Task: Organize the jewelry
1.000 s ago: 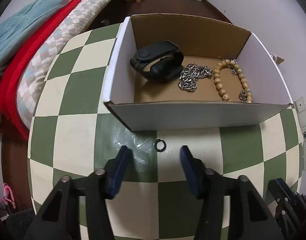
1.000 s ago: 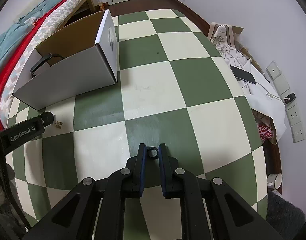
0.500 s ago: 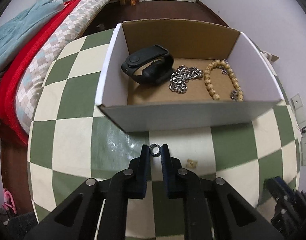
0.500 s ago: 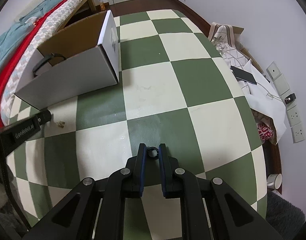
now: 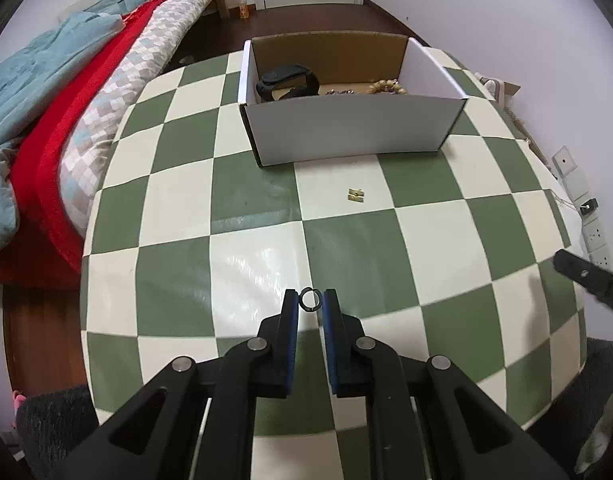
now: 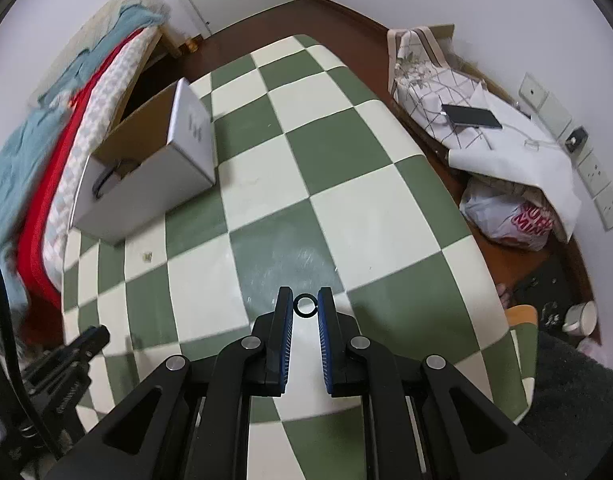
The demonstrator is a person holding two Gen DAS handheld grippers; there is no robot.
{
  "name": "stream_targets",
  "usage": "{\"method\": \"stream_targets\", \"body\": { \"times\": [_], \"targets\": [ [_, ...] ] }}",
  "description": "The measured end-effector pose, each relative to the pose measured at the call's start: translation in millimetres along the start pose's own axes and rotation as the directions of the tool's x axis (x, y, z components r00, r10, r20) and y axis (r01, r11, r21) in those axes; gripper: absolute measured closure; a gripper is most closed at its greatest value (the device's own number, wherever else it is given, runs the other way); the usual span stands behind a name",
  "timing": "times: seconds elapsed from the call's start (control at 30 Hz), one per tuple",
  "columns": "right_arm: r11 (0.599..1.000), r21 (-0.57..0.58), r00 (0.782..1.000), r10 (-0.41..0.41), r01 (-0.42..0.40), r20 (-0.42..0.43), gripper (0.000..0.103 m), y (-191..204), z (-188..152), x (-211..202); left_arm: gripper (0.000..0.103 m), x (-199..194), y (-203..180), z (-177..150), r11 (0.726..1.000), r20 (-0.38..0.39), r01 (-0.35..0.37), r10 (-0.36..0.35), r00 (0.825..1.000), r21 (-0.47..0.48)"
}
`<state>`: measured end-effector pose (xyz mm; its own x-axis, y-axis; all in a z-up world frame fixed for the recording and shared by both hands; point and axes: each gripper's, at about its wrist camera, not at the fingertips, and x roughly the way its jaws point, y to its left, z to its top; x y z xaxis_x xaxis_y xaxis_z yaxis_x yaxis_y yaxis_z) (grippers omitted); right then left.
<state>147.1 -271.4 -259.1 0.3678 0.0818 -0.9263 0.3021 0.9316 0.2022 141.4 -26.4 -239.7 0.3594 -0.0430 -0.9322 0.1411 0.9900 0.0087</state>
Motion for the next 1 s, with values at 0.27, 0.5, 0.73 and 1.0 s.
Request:
{"method": "stream_targets", "body": {
  "times": [0.27,0.5,0.73,1.0],
  "targets": [
    [0.989,-0.144,0.999,-0.019,0.025,0.044,0.090,44,-16,-32,0.094,-58,2,8,1.000,0.116,0.004,-0.003,0.993,-0.007],
    [0.980,-0.199,0.994,0.042,-0.020,0.103,0.090,77,-1,-71,0.094,-99,6,31,0.999,0.200,0.024,-0.019,0.980,-0.023],
    [0.970,-0.237,0.983,0.090,-0.050,0.161,0.090,105,39,-97,0.094,-113,19,79,0.996,0.255,0.054,-0.035,0.966,-0.067],
    [0.953,-0.300,0.980,0.088,-0.031,0.179,0.090,142,102,-73,0.094,-74,31,141,0.995,0.222,0.055,-0.035,0.975,-0.085]
  ]
}}
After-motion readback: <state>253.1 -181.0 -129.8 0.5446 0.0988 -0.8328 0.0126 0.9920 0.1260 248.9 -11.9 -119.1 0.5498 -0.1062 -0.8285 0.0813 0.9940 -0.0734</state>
